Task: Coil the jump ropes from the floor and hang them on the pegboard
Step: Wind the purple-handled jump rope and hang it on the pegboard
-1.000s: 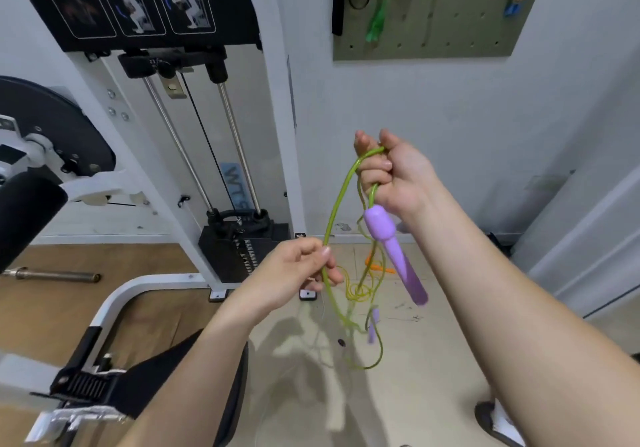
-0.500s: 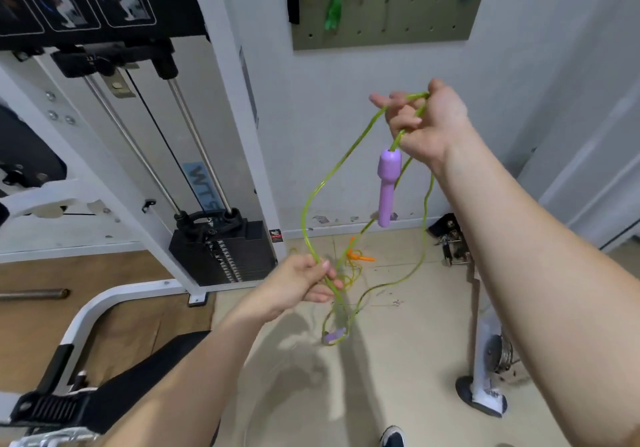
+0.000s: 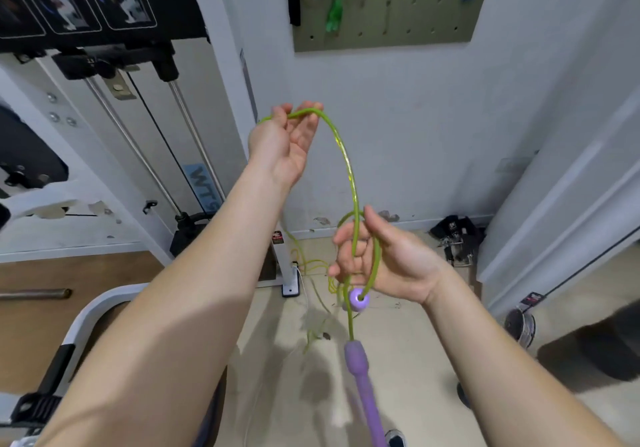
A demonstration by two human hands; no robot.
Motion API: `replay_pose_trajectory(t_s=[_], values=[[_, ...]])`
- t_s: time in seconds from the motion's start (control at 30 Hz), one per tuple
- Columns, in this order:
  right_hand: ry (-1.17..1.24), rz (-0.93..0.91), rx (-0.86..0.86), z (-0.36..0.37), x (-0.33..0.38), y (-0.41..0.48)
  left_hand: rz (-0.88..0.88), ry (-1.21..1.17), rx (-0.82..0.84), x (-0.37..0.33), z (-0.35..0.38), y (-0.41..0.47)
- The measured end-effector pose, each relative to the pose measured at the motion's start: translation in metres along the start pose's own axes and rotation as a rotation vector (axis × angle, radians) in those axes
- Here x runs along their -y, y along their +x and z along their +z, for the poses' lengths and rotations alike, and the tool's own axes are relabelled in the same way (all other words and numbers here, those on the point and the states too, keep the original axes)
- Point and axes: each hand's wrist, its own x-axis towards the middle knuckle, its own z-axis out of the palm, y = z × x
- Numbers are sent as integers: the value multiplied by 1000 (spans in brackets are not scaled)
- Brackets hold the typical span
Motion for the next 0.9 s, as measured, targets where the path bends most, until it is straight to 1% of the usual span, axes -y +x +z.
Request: replay_pose_trajectory(t_s=[0.07, 0.1, 0.13, 0.23, 0.27, 0.3, 0.33, 0.4, 0.43, 0.47, 0.5, 0.53, 0.6, 0.67, 0.73, 0.77, 0.8, 0.87, 0.9], values=[[-14, 5, 15, 4, -13, -1, 18, -11, -50, -2, -8, 9], [36, -7, -5, 6, -17, 1, -4, 31, -69, 0, -15, 13], [139, -31, -46, 10, -17, 4, -43, 135, -80, 4, -23, 13], [617, -166, -181, 21, -1, 16, -144, 777, -76, 26, -60, -17], [744, -208, -196, 22, 9, 21, -146, 905, -47, 35, -75, -35], [841, -235, -207, 21, 18, 26, -157, 936, -3, 42, -91, -56], [921, -254, -213, 21, 27, 33, -193, 891, 83, 48, -104, -77], [1048, -276, -242, 22, 38, 46, -317, 789, 317, 56, -126, -113], [1099, -294, -272, 23, 41, 53, -340, 823, 455, 59, -133, -122], [1140, -310, -310, 25, 42, 59, -336, 865, 554, 62, -138, -126], [1169, -322, -349, 26, 42, 64, -316, 900, 577, 65, -137, -129], [1183, -329, -384, 27, 42, 69, -301, 900, 524, 68, -133, -130], [1181, -339, -434, 32, 43, 75, -261, 791, 352, 71, -123, -131], [1167, -364, -472, 37, 44, 77, -215, 643, 255, 72, -115, -132], [1053, -349, -447, 39, 45, 74, -193, 560, 195, 72, -110, -130], [879, -287, -433, 38, 44, 71, -185, 538, 161, 70, -106, -130], [602, -196, -442, 38, 42, 66, -184, 519, 125, 68, -103, -128], [-90, -5, -426, 43, 33, 54, -209, 484, 64, 63, -95, -124], [-357, 57, -404, 47, 29, 48, -228, 495, 52, 60, -91, -121]])
